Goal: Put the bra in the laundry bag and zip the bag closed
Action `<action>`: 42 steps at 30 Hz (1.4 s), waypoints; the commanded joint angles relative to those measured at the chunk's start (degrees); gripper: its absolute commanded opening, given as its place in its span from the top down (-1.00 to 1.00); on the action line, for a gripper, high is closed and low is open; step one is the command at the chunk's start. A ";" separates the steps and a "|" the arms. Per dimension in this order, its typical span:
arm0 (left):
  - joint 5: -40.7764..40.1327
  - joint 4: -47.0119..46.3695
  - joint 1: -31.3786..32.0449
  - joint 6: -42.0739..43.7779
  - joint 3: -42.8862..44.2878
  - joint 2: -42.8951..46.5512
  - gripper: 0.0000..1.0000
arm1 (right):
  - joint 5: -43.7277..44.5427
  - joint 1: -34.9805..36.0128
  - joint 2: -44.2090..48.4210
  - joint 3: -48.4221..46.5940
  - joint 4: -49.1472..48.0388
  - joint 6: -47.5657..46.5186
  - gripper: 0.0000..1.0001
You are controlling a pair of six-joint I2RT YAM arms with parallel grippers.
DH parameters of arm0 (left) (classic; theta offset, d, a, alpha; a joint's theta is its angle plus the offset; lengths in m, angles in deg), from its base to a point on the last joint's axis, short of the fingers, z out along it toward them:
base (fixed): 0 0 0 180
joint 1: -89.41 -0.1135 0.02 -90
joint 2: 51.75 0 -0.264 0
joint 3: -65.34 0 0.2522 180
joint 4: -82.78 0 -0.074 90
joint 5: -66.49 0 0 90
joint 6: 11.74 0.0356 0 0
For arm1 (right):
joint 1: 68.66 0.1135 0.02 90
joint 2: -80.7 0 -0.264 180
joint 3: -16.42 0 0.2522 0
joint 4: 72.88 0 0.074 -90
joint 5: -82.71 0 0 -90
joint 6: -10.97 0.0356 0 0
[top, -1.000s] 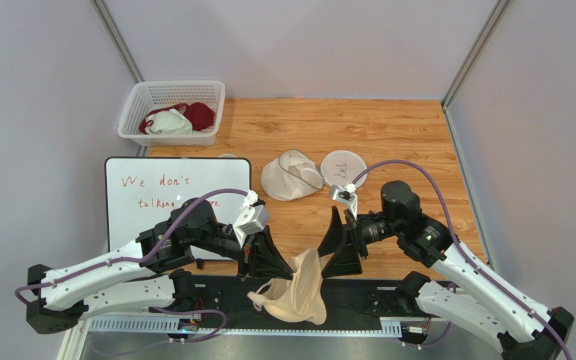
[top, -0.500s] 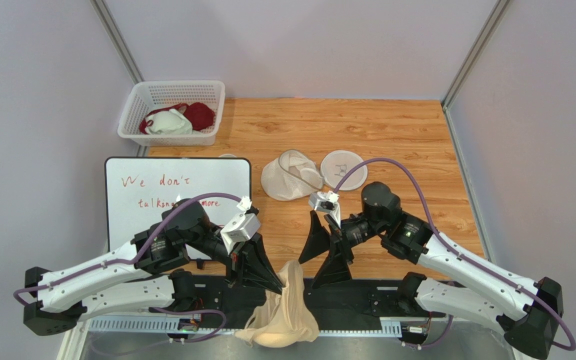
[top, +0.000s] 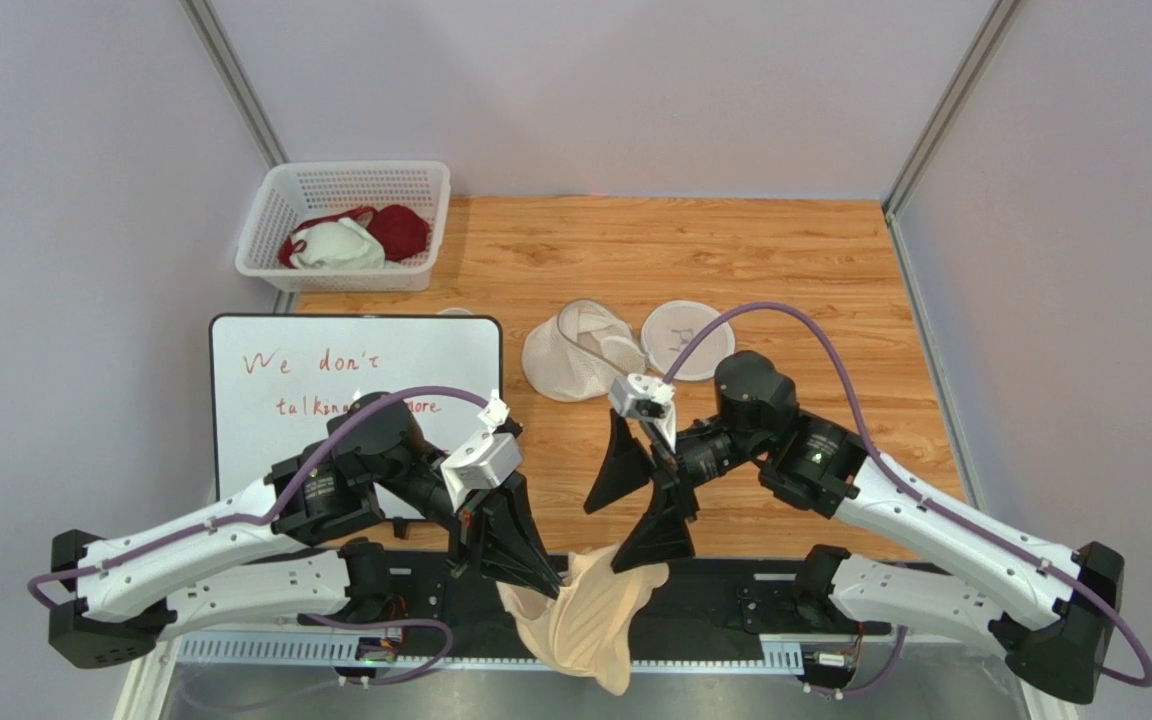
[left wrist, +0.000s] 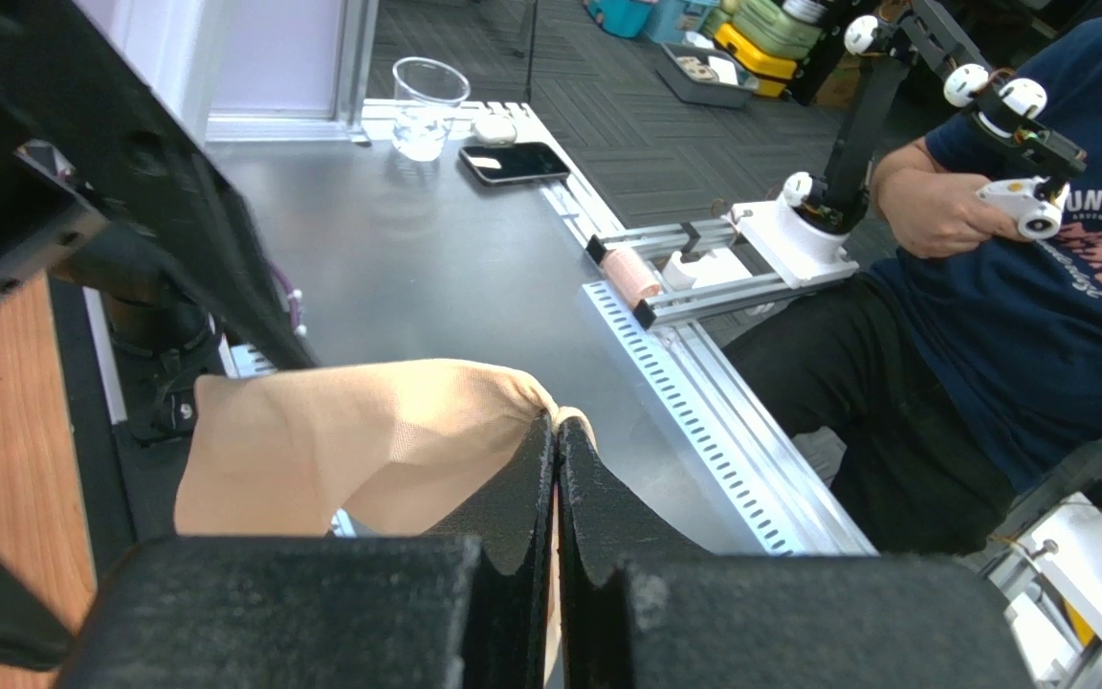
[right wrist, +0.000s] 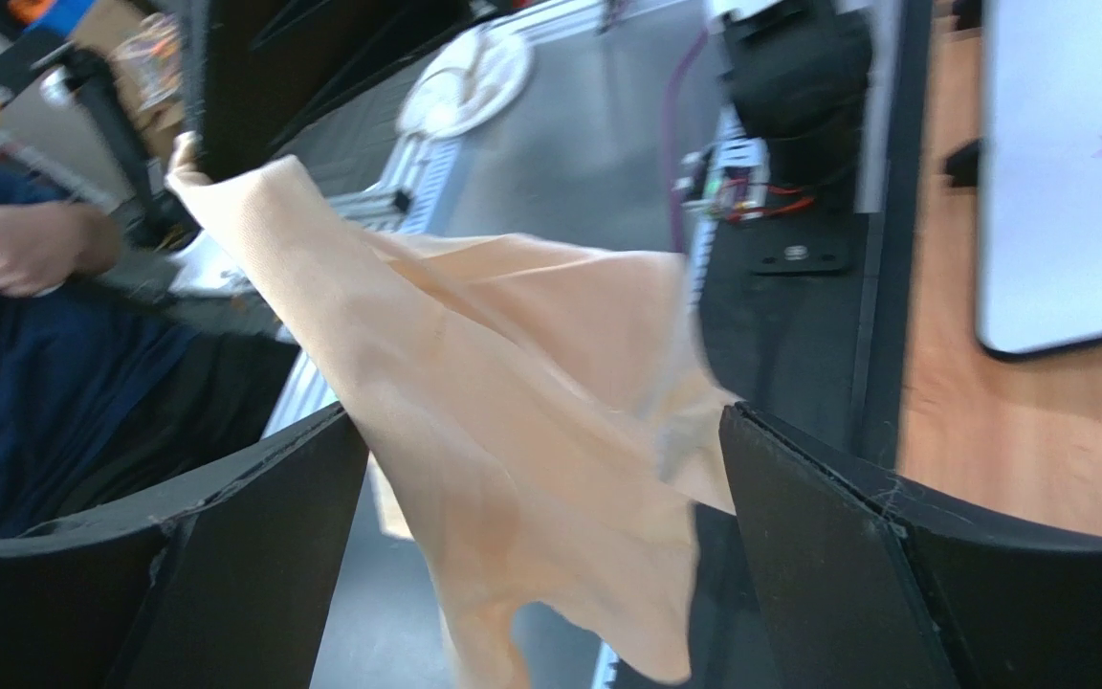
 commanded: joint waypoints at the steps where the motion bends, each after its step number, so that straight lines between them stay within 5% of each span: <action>1: 1.39 -1.55 0.26 2.58 2.98 -1.28 1.00 | -6.47 6.43 -2.46 -1.59 -5.05 2.29 -0.99; 6: 0.34 -1.03 0.26 3.37 4.03 -3.49 1.00 | -6.92 9.08 -2.03 0.87 -9.70 7.20 -0.72; 10: -6.06 3.09 0.26 4.94 4.21 -3.67 1.00 | -3.32 9.08 -0.62 1.31 -8.66 8.17 0.57; 12: -13.32 7.56 0.26 5.56 4.82 -3.06 0.95 | -1.05 9.08 0.69 1.40 -7.52 8.79 0.83; 13: -16.42 9.24 0.26 6.00 5.00 -2.70 0.53 | 0.71 9.08 1.40 1.23 -4.38 8.45 1.00; 15: -24.40 12.41 0.26 6.09 4.65 -0.61 0.05 | 5.99 8.99 4.89 1.05 -0.76 6.69 1.00; 16: -26.27 12.42 0.26 6.01 3.87 0.63 -0.38 | 7.31 8.73 6.05 1.14 1.61 6.25 1.00; 19: -31.12 12.60 0.26 6.53 0.79 5.81 -0.99 | 9.70 7.33 10.62 2.02 4.17 6.68 1.00; 28: -18.23 3.57 0.26 7.68 -8.53 10.14 -0.99 | 13.39 6.44 14.93 -2.73 16.92 5.63 1.00; 35: -0.14 -12.16 0.26 4.52 -11.26 -0.04 -0.99 | 12.94 6.35 15.82 -4.66 18.68 5.02 1.00; 42: 7.02 -23.35 1.23 -2.34 -13.37 -6.74 -0.94 | 19.44 6.18 15.82 -6.33 22.01 2.91 1.00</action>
